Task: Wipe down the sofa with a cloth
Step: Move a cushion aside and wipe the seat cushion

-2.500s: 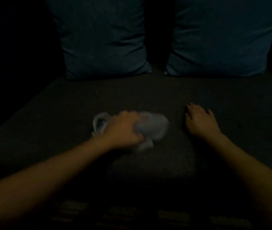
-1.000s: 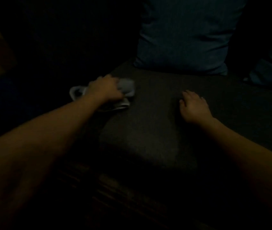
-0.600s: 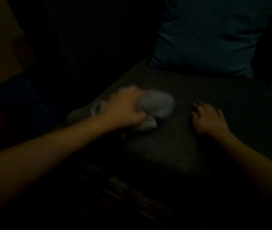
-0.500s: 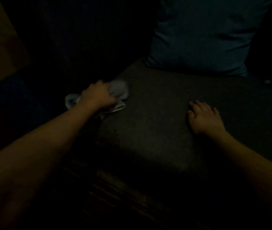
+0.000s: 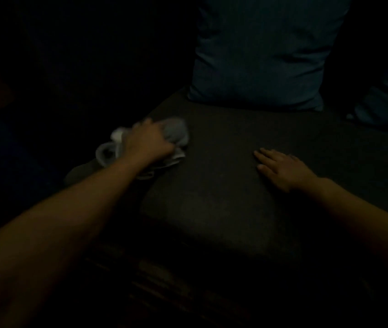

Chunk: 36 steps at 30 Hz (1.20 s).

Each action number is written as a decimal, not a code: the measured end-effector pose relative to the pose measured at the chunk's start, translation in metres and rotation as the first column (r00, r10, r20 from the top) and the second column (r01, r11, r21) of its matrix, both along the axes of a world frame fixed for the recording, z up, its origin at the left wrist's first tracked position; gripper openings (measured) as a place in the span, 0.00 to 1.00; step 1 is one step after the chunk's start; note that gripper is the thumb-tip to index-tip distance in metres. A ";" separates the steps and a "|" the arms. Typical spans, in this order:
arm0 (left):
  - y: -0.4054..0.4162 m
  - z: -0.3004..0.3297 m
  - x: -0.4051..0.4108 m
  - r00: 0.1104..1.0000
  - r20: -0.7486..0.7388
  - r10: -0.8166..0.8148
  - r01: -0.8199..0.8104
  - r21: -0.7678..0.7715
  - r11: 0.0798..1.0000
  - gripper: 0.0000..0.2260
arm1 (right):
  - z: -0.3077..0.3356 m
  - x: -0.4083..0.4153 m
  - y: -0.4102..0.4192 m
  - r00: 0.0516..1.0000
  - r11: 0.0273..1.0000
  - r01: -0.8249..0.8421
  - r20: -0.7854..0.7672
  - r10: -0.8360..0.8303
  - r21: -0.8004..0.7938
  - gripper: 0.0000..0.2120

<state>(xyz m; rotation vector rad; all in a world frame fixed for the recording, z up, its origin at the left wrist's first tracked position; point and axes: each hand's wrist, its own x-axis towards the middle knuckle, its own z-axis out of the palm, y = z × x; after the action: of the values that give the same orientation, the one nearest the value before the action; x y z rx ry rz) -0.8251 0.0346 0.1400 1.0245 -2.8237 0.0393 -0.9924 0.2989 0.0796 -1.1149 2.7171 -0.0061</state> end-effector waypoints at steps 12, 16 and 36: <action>0.133 0.008 0.015 0.793 -0.028 -0.609 0.600 0.216 0.771 0.27 | -0.014 0.006 0.022 0.952 0.745 0.290 0.104 -0.287 -0.600 0.19; 0.073 0.017 -0.010 0.852 0.276 -0.444 0.364 0.295 0.883 0.41 | -0.014 0.008 0.026 0.937 0.716 0.297 0.047 -0.347 -0.632 0.19; 0.196 0.012 0.030 0.559 -0.351 -0.751 0.817 0.388 0.427 0.22 | 0.004 -0.031 0.140 0.921 0.932 0.361 -0.150 -0.361 -0.025 0.25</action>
<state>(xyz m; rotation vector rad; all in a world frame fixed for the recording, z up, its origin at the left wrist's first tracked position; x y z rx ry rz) -0.7952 0.2304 0.1524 -0.4023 -2.9175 -0.8933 -1.0232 0.4385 0.0837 -0.6185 3.0186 0.0286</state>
